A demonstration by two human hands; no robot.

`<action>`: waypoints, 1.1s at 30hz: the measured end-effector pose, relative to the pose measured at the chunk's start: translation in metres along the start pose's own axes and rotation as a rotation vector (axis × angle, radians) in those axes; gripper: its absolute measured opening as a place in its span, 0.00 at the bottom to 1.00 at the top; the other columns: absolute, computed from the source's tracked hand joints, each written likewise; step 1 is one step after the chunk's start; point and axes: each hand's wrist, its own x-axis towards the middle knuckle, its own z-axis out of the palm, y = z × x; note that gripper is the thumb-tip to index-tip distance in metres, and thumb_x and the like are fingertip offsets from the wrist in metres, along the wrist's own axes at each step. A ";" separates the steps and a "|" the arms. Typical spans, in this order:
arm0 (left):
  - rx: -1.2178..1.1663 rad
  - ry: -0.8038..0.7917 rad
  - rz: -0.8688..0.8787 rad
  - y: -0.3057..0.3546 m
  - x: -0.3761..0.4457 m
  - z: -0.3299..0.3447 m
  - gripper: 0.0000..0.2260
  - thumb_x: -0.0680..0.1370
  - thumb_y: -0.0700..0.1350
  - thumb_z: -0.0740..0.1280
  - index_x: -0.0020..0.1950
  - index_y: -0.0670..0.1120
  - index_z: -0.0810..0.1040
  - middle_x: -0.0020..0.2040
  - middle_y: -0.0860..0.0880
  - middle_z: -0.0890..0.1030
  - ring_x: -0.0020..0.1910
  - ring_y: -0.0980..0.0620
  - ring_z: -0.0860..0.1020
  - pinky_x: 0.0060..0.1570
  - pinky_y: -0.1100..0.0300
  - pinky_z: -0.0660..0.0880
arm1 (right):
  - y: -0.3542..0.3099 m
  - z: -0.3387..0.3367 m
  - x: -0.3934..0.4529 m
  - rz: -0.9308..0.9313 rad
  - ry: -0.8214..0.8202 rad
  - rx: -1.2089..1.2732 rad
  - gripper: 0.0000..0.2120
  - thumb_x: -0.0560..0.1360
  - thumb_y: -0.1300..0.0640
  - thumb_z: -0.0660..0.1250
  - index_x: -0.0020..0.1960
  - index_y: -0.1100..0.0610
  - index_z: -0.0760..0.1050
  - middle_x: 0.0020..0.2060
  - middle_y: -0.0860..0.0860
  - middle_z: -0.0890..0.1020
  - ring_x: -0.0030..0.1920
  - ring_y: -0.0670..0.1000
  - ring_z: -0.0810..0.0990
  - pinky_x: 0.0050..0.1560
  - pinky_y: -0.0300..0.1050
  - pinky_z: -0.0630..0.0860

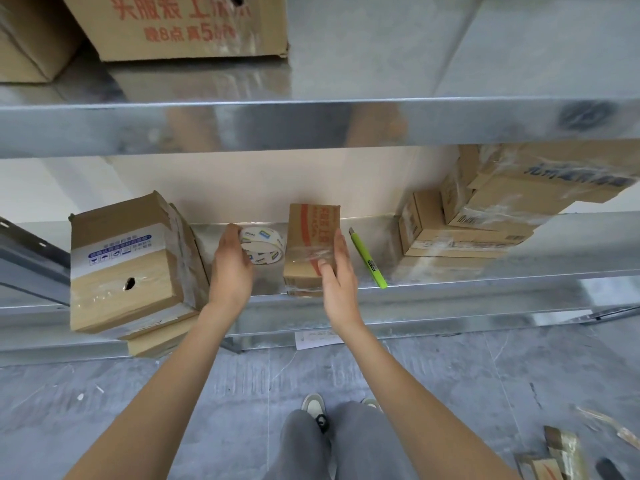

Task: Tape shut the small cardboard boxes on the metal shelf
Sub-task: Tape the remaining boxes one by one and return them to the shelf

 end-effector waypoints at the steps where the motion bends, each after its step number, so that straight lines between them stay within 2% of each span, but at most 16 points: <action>1: -0.021 -0.008 -0.032 -0.001 0.002 0.003 0.13 0.73 0.28 0.56 0.52 0.44 0.68 0.50 0.41 0.78 0.46 0.42 0.78 0.41 0.50 0.77 | -0.001 0.000 -0.001 -0.006 -0.004 -0.008 0.28 0.82 0.55 0.58 0.78 0.45 0.53 0.77 0.42 0.56 0.76 0.40 0.53 0.77 0.50 0.56; 3: -0.042 -0.028 -0.073 -0.004 0.003 0.006 0.13 0.75 0.30 0.58 0.51 0.46 0.67 0.51 0.43 0.79 0.47 0.45 0.78 0.42 0.53 0.77 | -0.003 -0.002 0.000 -0.059 0.000 -0.209 0.28 0.82 0.53 0.56 0.79 0.48 0.51 0.78 0.45 0.52 0.78 0.44 0.49 0.77 0.55 0.53; 5: -0.066 -0.047 -0.087 -0.007 0.002 0.008 0.13 0.74 0.30 0.62 0.51 0.47 0.66 0.52 0.44 0.80 0.47 0.47 0.78 0.43 0.57 0.75 | -0.002 -0.007 0.003 -0.168 0.037 -0.697 0.29 0.82 0.46 0.51 0.79 0.53 0.49 0.79 0.48 0.48 0.78 0.49 0.43 0.76 0.64 0.43; 7: -0.091 -0.073 -0.100 -0.010 0.001 0.008 0.15 0.72 0.30 0.67 0.51 0.46 0.67 0.51 0.46 0.81 0.48 0.49 0.79 0.42 0.57 0.77 | -0.009 -0.005 0.004 -0.232 0.041 -1.026 0.36 0.79 0.35 0.44 0.79 0.56 0.50 0.79 0.50 0.48 0.78 0.49 0.40 0.72 0.67 0.34; 10: -0.079 -0.048 -0.119 -0.008 0.003 0.010 0.11 0.75 0.33 0.62 0.50 0.46 0.67 0.49 0.47 0.80 0.45 0.48 0.79 0.42 0.54 0.77 | -0.021 0.019 -0.001 -0.318 -0.090 -1.170 0.45 0.74 0.28 0.39 0.78 0.60 0.51 0.78 0.54 0.52 0.78 0.50 0.43 0.71 0.66 0.31; 12: -0.055 -0.009 -0.143 -0.007 0.003 0.010 0.10 0.76 0.33 0.54 0.50 0.47 0.66 0.48 0.47 0.79 0.44 0.46 0.78 0.41 0.54 0.76 | -0.024 0.038 -0.004 -0.359 -0.161 -1.201 0.43 0.76 0.30 0.44 0.78 0.60 0.50 0.78 0.56 0.52 0.78 0.51 0.46 0.73 0.65 0.35; 15: -0.062 -0.034 -0.136 -0.012 0.002 0.009 0.08 0.78 0.34 0.56 0.52 0.47 0.66 0.49 0.46 0.79 0.46 0.46 0.79 0.41 0.56 0.75 | -0.022 0.045 -0.004 -0.426 -0.159 -1.264 0.36 0.79 0.38 0.51 0.78 0.60 0.52 0.78 0.56 0.52 0.78 0.53 0.48 0.73 0.64 0.37; 17: -0.076 -0.053 -0.126 -0.014 0.001 0.011 0.09 0.78 0.35 0.61 0.55 0.46 0.68 0.52 0.46 0.80 0.48 0.47 0.79 0.43 0.58 0.74 | -0.020 0.040 -0.002 -0.412 -0.145 -1.255 0.33 0.80 0.41 0.52 0.78 0.58 0.52 0.79 0.54 0.53 0.78 0.55 0.48 0.72 0.66 0.36; 19: -0.159 -0.008 -0.165 -0.008 -0.003 0.017 0.14 0.79 0.34 0.61 0.63 0.42 0.69 0.55 0.45 0.79 0.50 0.48 0.78 0.45 0.61 0.73 | -0.019 0.033 -0.002 -0.368 -0.102 -1.237 0.34 0.79 0.39 0.52 0.79 0.55 0.52 0.79 0.53 0.53 0.78 0.61 0.44 0.69 0.69 0.34; 22: -0.521 0.079 -0.440 0.006 -0.011 0.026 0.20 0.79 0.35 0.63 0.71 0.40 0.64 0.55 0.45 0.75 0.48 0.50 0.76 0.36 0.71 0.74 | -0.020 0.021 0.002 -0.169 0.015 -1.139 0.44 0.73 0.34 0.60 0.79 0.55 0.47 0.78 0.62 0.47 0.76 0.67 0.43 0.71 0.69 0.41; 24: -0.845 0.037 -0.706 0.014 -0.016 0.031 0.27 0.78 0.41 0.69 0.73 0.41 0.61 0.59 0.42 0.76 0.46 0.50 0.79 0.44 0.63 0.79 | -0.024 0.014 0.005 -0.035 0.074 -1.047 0.50 0.69 0.34 0.64 0.79 0.57 0.46 0.77 0.65 0.46 0.75 0.66 0.50 0.71 0.64 0.50; 26: -0.885 -0.092 -0.824 0.019 -0.022 0.038 0.32 0.76 0.52 0.71 0.74 0.42 0.62 0.62 0.37 0.78 0.50 0.47 0.81 0.52 0.55 0.79 | -0.027 0.010 0.006 -0.014 0.113 -0.937 0.50 0.68 0.35 0.66 0.79 0.57 0.48 0.77 0.64 0.49 0.73 0.64 0.56 0.70 0.59 0.53; 27: -0.863 -0.181 -0.816 0.023 -0.024 0.040 0.32 0.76 0.57 0.69 0.73 0.42 0.66 0.62 0.36 0.78 0.51 0.47 0.81 0.51 0.55 0.79 | -0.029 0.010 0.007 -0.025 0.124 -0.856 0.48 0.69 0.36 0.67 0.79 0.56 0.50 0.77 0.62 0.51 0.72 0.62 0.58 0.70 0.58 0.53; 29: -0.892 -0.319 -0.741 0.033 -0.027 0.043 0.27 0.76 0.65 0.64 0.65 0.46 0.77 0.56 0.38 0.82 0.47 0.49 0.83 0.45 0.57 0.79 | -0.030 0.009 0.006 -0.027 0.133 -0.619 0.44 0.69 0.40 0.69 0.78 0.54 0.55 0.77 0.58 0.56 0.72 0.61 0.59 0.71 0.57 0.55; 31: -0.926 -0.277 -0.638 0.044 -0.024 0.040 0.21 0.76 0.64 0.64 0.58 0.50 0.81 0.50 0.48 0.86 0.47 0.52 0.84 0.43 0.61 0.78 | -0.028 0.006 0.005 -0.021 0.128 -0.318 0.40 0.69 0.43 0.69 0.76 0.52 0.60 0.75 0.55 0.62 0.73 0.57 0.62 0.72 0.57 0.60; 33: -0.779 -0.146 -0.509 0.051 -0.018 0.036 0.17 0.75 0.60 0.68 0.57 0.50 0.80 0.48 0.55 0.85 0.49 0.56 0.83 0.41 0.68 0.75 | -0.024 0.003 0.001 -0.010 0.117 -0.034 0.33 0.71 0.47 0.68 0.74 0.51 0.63 0.71 0.49 0.69 0.72 0.50 0.66 0.71 0.53 0.64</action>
